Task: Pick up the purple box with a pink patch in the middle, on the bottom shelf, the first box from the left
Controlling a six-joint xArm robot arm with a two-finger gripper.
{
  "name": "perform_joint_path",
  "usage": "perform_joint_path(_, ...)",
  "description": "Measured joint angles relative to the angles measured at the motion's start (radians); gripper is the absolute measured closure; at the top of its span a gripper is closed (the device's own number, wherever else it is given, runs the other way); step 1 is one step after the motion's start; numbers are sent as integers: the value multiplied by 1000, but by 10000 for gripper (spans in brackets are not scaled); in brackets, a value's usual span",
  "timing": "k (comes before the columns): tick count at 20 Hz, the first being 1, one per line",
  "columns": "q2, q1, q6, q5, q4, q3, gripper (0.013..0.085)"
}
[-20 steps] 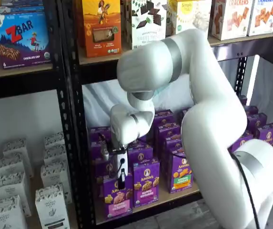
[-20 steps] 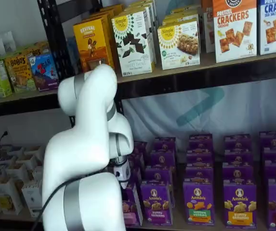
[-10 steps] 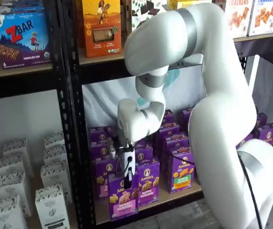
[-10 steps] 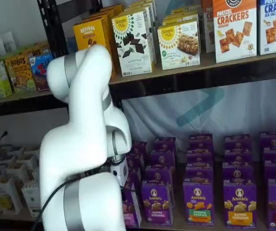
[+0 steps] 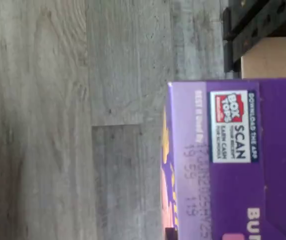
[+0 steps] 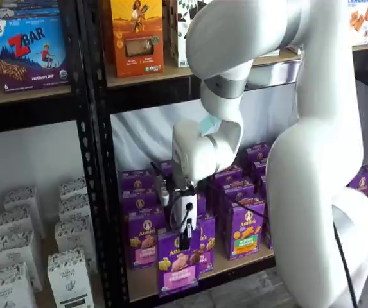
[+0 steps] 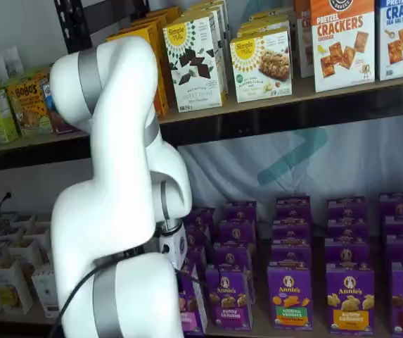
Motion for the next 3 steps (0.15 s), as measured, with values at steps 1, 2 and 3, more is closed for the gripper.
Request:
perform_joint_path(1,-25,-4,6,9,-10,20,690)
perform_joint_path(2,-45,-6,8,14,-15,36,690)
perform_joint_path(3,-64,-9,10,20,-19,52,690)
